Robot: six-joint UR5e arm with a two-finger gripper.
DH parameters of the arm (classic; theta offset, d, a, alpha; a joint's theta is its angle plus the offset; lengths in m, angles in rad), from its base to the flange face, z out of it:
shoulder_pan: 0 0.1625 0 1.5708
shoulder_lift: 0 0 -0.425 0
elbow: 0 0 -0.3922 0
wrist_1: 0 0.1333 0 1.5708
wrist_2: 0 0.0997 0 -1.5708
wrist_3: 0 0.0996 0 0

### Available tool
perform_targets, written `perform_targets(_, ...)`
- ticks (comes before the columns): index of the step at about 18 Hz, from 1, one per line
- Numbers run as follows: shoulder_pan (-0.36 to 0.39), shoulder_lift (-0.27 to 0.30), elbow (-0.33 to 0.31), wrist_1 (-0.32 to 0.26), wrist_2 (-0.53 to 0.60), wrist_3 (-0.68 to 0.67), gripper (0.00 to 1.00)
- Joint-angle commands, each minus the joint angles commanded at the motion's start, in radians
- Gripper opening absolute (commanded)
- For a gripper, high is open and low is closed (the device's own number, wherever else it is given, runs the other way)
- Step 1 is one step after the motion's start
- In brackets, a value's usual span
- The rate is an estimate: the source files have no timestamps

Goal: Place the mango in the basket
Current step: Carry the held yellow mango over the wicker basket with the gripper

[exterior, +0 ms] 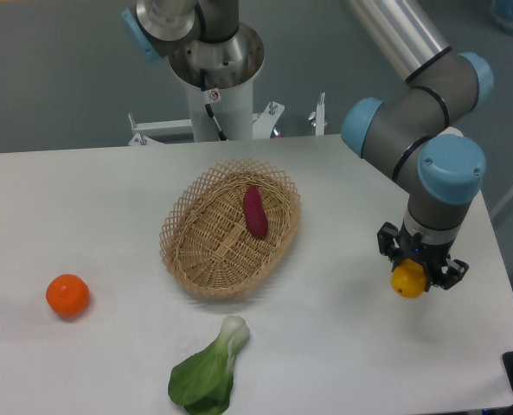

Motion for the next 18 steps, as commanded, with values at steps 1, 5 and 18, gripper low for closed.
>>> perform_targets(1,0.0,0.0,-0.002,0.0,0.0,0.0,0.36)
perform_targets(5,0.0,0.0,0.002,0.0,-0.002,0.003,0.37)
perform_targets(18,-0.074,0.104,-0.153,0.027,-0.031,-0.015,0.37)
